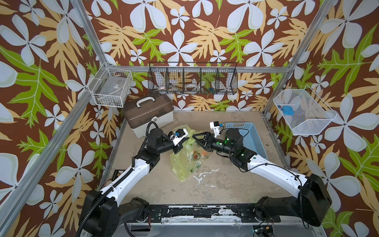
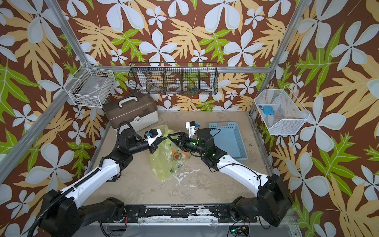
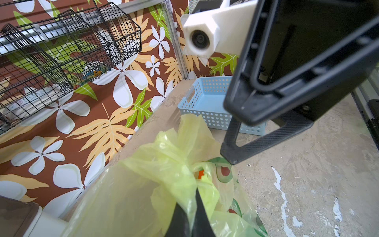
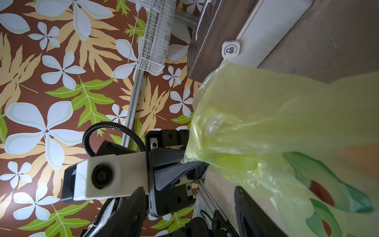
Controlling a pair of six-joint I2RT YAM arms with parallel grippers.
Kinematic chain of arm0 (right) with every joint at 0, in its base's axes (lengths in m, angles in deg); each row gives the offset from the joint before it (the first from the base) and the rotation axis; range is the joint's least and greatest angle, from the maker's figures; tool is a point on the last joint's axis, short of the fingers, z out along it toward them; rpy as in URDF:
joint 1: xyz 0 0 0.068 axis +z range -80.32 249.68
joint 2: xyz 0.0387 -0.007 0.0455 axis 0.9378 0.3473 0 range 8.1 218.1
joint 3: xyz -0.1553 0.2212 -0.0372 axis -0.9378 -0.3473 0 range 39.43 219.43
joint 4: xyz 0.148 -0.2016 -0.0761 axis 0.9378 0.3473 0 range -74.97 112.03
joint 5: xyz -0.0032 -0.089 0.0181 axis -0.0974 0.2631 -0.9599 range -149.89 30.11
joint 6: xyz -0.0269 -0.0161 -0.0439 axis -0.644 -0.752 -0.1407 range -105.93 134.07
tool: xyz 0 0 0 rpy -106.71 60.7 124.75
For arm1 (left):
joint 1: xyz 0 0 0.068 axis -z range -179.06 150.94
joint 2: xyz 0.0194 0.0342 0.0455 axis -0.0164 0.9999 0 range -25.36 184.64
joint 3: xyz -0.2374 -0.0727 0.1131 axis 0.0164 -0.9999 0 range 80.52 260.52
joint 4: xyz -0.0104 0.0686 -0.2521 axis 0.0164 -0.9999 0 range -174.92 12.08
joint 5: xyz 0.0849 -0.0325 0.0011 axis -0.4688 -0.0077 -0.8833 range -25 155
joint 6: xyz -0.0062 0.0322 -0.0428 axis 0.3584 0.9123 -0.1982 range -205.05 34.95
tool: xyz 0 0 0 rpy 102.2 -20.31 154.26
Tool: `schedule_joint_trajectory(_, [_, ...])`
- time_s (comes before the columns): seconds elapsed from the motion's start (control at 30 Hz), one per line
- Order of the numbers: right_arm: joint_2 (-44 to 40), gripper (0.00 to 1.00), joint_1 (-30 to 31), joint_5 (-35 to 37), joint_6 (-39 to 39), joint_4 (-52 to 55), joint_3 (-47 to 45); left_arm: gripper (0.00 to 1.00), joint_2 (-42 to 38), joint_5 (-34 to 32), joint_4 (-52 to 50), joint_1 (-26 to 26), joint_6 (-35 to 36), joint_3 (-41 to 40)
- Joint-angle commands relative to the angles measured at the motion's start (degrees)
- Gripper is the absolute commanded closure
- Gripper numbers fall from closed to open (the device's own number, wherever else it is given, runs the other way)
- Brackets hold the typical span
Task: Place the oranges into plastic bags & tie knots
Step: Tie the plastic bag at the center of the board.
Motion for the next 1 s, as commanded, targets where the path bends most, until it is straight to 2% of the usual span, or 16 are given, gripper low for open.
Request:
schedule_joint_trajectory(0.0, [1.8, 0.30, 0.8, -0.7, 0.3, -1.8, 1.0, 1.00, 0.2, 0.5, 0.0, 0.2, 0.5, 0.6])
schedule_joint_trajectory(0.13, [5.1, 0.30, 1.3, -1.5, 2.4, -5.5, 2.0, 1.00, 0.2, 0.6, -0.1, 0.4, 0.2, 0.7])
schedule_joint_trajectory(0.47, [10.1, 0.30, 1.2, -0.3, 2.2, -6.8, 6.3, 1.00, -0.4, 2.0, -1.0, 0.6, 0.6, 0.2])
schedule_joint_trajectory(0.7, [14.1, 0.32, 1.1, -2.7, 4.0, -11.9, 7.9, 1.00, 0.2, 4.1, -3.4, 0.6, 2.1, 0.7])
schedule_joint_trajectory(0.83, [14.7, 0.36, 0.8, -4.1, 3.6, -18.5, 6.9, 1.00, 0.7, 4.8, -5.9, 0.9, 3.5, 1.1])
schedule_joint_trajectory(0.97, [14.6, 0.47, -0.4, -6.1, 2.8, -29.8, 3.2, 1.00, 0.2, 5.1, -6.2, 1.4, 3.0, 0.2])
